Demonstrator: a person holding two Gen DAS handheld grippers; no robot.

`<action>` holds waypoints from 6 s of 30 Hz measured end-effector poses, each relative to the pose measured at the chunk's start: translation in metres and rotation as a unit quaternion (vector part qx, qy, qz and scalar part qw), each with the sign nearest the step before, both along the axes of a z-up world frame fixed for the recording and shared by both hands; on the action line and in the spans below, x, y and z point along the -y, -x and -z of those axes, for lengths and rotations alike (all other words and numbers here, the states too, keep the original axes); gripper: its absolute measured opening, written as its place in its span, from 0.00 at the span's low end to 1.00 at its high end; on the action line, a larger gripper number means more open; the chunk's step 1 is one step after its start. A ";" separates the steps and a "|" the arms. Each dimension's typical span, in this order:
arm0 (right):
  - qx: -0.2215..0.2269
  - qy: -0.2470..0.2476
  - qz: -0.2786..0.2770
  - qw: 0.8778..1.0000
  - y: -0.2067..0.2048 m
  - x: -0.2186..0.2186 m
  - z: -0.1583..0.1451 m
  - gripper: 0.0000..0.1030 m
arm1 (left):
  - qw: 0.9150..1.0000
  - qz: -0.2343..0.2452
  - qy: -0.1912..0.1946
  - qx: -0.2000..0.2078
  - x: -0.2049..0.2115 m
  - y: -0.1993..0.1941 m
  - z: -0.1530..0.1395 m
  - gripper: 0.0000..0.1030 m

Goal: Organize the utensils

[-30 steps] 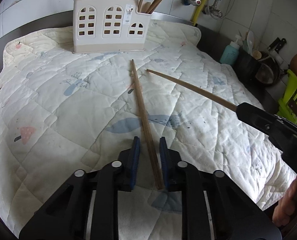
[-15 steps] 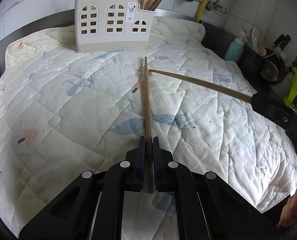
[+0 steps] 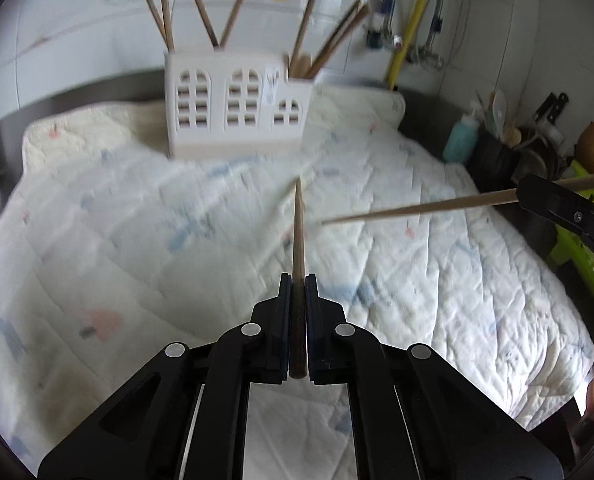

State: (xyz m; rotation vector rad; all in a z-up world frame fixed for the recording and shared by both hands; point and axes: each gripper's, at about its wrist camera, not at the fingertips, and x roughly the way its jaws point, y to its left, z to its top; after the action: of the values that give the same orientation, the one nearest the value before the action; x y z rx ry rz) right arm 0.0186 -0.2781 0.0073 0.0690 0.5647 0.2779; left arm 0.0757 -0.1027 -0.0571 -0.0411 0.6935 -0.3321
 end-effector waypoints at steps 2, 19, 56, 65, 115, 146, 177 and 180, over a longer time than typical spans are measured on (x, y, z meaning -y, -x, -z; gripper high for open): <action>0.002 -0.010 -0.009 1.000 -0.005 0.001 -0.009 0.06 | 1.000 0.000 0.002 0.017 -0.003 -0.001 -0.010 0.05; 0.029 0.010 -0.076 0.997 -0.074 -0.015 -0.092 0.06 | 0.998 0.016 0.020 0.058 -0.025 -0.044 -0.061 0.05; 0.065 0.102 -0.051 0.991 -0.210 -0.028 -0.154 0.06 | 0.970 0.011 -0.003 0.241 -0.002 -0.120 -0.260 0.05; 0.047 0.096 -0.059 0.993 -0.231 -0.027 -0.134 0.06 | 0.968 -0.033 0.002 0.248 -0.005 -0.169 -0.258 0.05; 0.040 0.081 -0.047 0.995 -0.164 -0.019 -0.123 0.35 | 0.977 -0.057 -0.009 0.203 -0.038 -0.110 -0.209 0.79; 0.013 0.077 -0.011 0.997 -0.006 -0.044 -0.032 0.88 | 0.981 -0.126 -0.016 0.145 -0.090 0.054 -0.104 0.95; 0.004 0.057 0.006 0.998 0.011 -0.037 -0.013 0.91 | 0.984 -0.134 -0.038 0.109 -0.090 0.068 -0.081 0.95; 0.003 0.059 0.006 0.998 0.010 -0.036 -0.012 0.91 | 0.985 -0.134 -0.033 0.104 -0.091 0.066 -0.079 0.95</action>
State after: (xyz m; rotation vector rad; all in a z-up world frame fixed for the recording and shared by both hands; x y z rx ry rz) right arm 0.0086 -0.2418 0.0196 -0.0423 0.5741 0.2333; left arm 0.0101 -0.0114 0.0222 -0.0354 0.4846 -0.0519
